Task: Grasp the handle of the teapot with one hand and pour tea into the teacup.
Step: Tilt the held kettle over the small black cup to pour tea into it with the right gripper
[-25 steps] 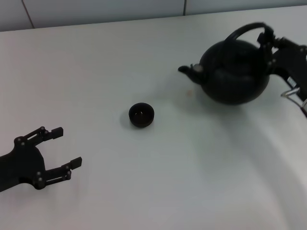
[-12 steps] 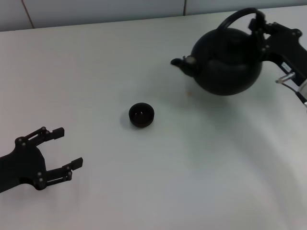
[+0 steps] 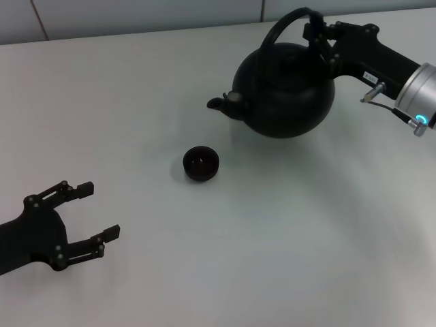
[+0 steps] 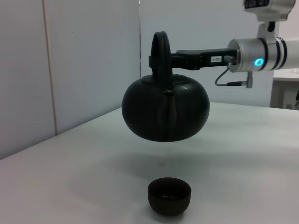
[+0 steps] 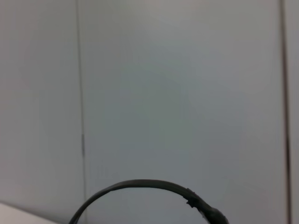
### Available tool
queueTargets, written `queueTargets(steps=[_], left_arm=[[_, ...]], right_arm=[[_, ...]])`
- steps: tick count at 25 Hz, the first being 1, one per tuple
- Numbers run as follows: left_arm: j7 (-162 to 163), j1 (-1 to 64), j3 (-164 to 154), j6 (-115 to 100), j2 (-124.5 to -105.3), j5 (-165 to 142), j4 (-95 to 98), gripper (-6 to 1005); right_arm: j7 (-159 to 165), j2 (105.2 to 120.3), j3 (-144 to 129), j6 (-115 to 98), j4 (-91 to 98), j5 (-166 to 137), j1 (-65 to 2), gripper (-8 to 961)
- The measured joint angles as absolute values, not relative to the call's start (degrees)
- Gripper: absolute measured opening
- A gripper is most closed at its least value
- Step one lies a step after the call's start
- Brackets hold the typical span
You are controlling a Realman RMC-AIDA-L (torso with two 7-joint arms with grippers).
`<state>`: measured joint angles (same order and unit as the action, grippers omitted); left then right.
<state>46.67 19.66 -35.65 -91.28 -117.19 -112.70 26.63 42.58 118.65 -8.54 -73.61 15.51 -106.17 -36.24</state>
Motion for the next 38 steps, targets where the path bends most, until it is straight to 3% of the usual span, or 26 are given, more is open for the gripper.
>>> queueTargets(steps=[38], left_arm=[[46.8,20.4,-35.2,-91.4,-117.53,-112.7,26.1,864]], right_arm=[[29.6,119.0,-23.6,-72.6,25.8,-105.8,-39.3,80]])
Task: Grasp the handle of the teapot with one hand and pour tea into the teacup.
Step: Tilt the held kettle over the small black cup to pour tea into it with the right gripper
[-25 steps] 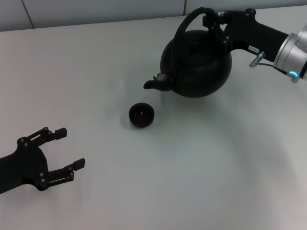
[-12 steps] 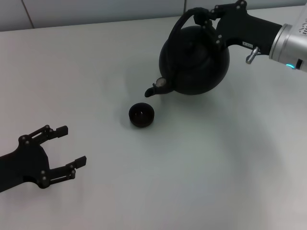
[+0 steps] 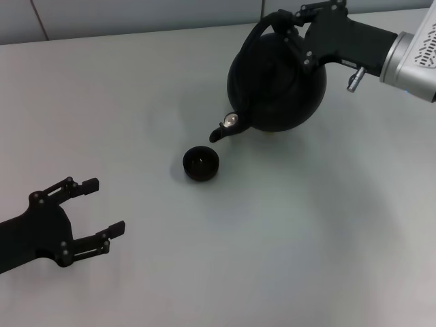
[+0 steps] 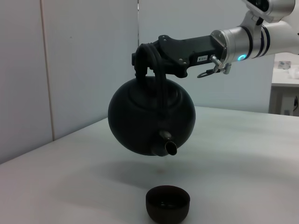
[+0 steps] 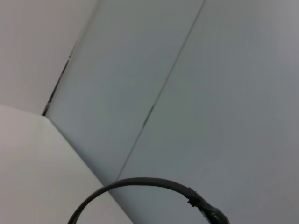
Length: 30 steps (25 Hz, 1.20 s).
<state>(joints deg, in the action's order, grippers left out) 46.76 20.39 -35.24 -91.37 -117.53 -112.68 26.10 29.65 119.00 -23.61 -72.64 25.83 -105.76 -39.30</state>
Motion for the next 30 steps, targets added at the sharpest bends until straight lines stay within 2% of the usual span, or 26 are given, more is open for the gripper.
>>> queueTargets(steps=[30], left_arm=[[47.4,20.7,-35.2,-91.5,-117.86,-112.7,26.4,864]], right_arm=[[26.5,119.26,-30.8,-69.4,28.7,-105.7,-41.3,83]])
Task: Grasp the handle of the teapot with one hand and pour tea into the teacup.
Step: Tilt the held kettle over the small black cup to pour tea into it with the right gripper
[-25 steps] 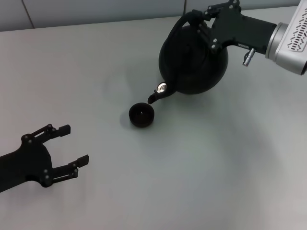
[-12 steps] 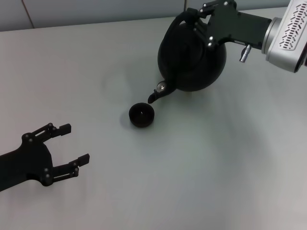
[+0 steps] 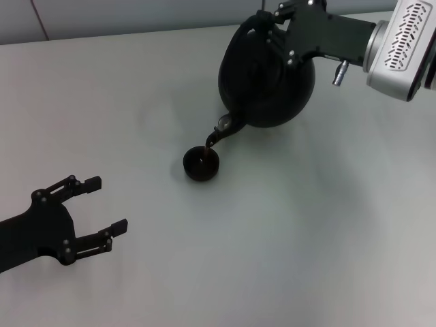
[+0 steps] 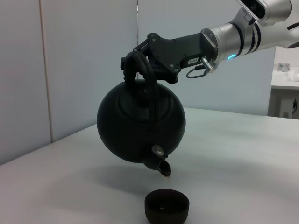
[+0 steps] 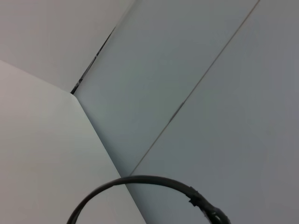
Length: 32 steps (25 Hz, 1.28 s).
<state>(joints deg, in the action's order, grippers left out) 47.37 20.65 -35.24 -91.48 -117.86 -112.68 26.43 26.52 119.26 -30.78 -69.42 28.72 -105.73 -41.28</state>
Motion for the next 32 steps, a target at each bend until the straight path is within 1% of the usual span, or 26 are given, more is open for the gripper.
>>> queueTargets(steps=[19,32], left_arm=[[47.4,20.9,-35.2,-91.3,-117.86,-112.7,26.3,864],[48.0,21.6,-35.2,-91.1,-117.86,-112.5,26.6,864]], right_arm=[[25.8,119.44,-32.7,-68.1,28.6,-105.5,-42.4,87],[35.1,119.43,-32.7,-67.1,26.7,-96.7,-39.5,90]])
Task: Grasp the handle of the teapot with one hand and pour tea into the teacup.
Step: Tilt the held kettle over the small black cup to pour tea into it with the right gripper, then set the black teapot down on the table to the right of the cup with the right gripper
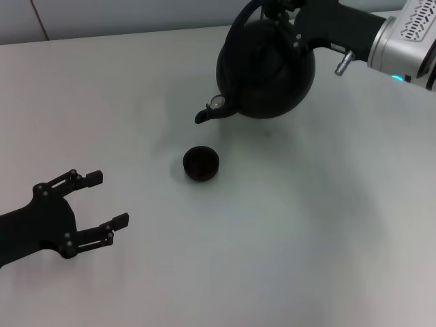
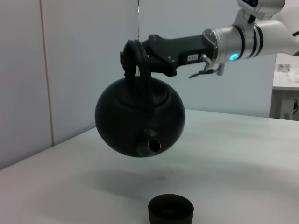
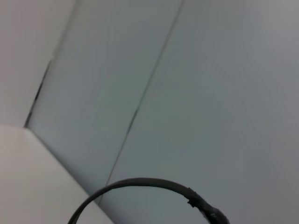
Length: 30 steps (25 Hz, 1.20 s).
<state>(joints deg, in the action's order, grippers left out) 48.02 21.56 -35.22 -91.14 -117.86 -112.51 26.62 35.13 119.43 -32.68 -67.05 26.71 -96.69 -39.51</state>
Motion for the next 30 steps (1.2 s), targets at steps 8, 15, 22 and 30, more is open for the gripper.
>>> queueTargets(steps=[8,15,22,30], left_arm=[[48.0,21.8,-35.2,-91.2,-117.86,-112.0,26.6,864],[48.1,21.8,-35.2,-91.2,-117.86,-112.0,26.6,864],[48.0,21.8,-35.2,-91.2,-117.86,-112.0,26.6,864],[47.6,21.8,-35.2,-91.3,-117.86,-112.0,26.6,864]], right_arm=[[46.6,119.13,-32.3,-66.5,26.2,-88.4,-36.8,92],[52.3,119.0,-32.5,-65.4,25.3,-87.6,-35.2,93],[52.7,119.0,-32.6,-64.0,21.6,-87.6,-34.0,94],[51.0,119.03,-32.6,-62.4,20.1,-87.6,-32.8,96]])
